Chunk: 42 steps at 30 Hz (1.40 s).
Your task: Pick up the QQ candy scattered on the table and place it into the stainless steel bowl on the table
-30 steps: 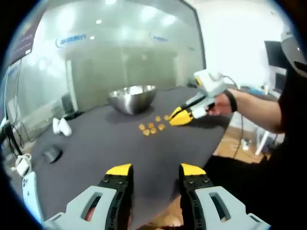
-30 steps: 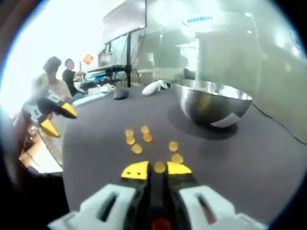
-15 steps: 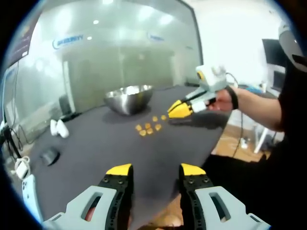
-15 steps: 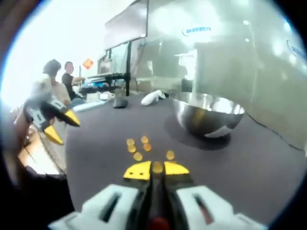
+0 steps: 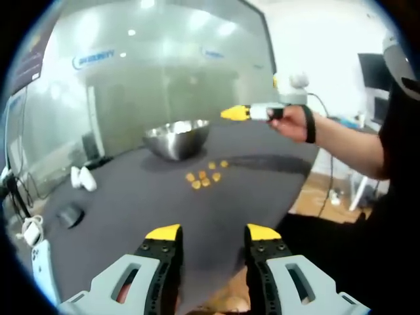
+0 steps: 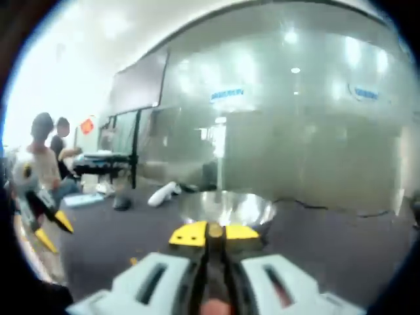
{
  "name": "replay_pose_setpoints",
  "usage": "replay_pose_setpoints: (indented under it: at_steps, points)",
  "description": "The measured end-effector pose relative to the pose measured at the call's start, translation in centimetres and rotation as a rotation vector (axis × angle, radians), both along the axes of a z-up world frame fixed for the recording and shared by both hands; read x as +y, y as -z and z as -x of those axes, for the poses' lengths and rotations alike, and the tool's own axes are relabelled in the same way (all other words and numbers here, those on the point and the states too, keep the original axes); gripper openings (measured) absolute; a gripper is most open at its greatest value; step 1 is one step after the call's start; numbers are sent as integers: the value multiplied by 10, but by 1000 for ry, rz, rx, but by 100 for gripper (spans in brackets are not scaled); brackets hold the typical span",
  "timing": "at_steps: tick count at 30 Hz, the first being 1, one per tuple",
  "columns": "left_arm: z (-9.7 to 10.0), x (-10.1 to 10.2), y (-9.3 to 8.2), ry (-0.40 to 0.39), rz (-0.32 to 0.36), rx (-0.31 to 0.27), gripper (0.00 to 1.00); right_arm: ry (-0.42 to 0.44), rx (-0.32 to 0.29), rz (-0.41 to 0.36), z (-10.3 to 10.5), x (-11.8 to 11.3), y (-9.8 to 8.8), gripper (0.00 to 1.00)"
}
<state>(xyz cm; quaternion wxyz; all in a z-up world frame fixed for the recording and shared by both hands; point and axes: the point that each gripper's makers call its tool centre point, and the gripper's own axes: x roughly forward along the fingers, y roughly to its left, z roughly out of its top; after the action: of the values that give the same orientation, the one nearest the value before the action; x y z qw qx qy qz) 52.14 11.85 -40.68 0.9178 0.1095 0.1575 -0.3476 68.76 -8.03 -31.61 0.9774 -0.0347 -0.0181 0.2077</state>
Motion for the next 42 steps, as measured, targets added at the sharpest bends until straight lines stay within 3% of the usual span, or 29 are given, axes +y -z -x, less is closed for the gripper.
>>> replay_pose_setpoints:
  at_steps: [2, 9, 11, 15, 21, 31, 37, 42]
  points:
    - [1, -1, -1, 5, 5, 2, 39, 25, -30, 26, -15, 3, -9, 9]
    - [1, 0, -4, 2, 9, 2, 39, 24, -44, 39, -56, 24, -26, 8]
    - [0, 0, -5, -1, 12, 0, 39, 34, -32, -44, -66, 26, -31, 9]
    - [0, -1, -4, -1, 4, 1, 39, 48, 12, -74, -78, 28, -27, 26]
    - [4, -1, -4, -3, 14, 4, 39, 48, 31, -114, -71, 20, -22, 21]
    - [2, 1, -3, -2, 8, 14, 39, 46, 35, -173, -50, -1, -30, 20]
    - [-2, 0, -4, -3, 10, 6, 39, -1, 13, -141, -19, -9, -26, 19]
    - [-5, -1, -3, 4, 7, 6, 39, -40, 44, -53, 12, -16, -3, 19]
